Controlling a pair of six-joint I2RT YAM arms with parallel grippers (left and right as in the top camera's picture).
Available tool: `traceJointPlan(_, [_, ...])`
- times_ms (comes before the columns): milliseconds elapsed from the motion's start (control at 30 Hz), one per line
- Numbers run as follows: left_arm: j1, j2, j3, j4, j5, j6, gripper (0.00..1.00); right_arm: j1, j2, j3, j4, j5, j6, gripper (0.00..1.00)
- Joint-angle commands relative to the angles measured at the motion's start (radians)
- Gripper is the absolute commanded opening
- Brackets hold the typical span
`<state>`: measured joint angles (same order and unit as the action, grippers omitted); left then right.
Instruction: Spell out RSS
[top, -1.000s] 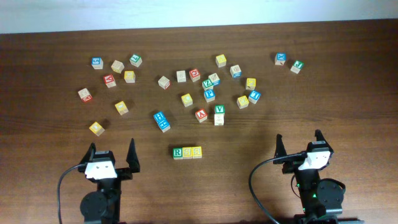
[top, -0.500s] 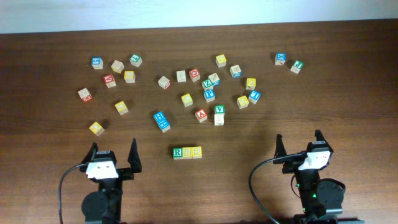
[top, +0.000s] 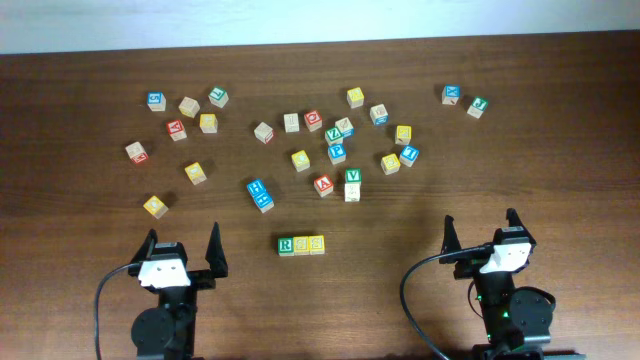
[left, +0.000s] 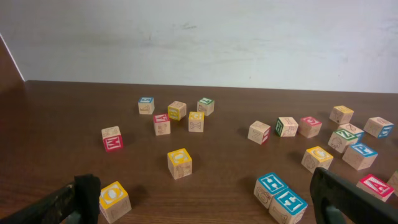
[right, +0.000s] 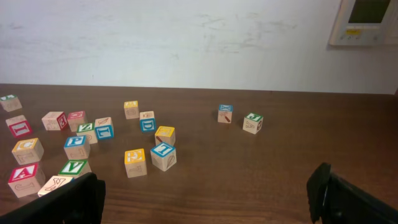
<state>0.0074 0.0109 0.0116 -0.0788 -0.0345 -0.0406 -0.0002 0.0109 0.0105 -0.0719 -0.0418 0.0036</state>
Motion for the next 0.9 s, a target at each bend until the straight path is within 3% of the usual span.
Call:
traceJointPlan(0, [-0.003, -0.006, -0.003, -0.003, -0.007, 0.019, 0.99, 0.005, -0.008, -0.005, -0.006, -0.002, 0.004, 0.98])
traceJointPlan(867, [-0.003, -0.006, -0.003, -0.003, -0.007, 0.019, 0.99, 0.006, -0.008, -0.005, -0.011, 0.040, 0.003, 0.98])
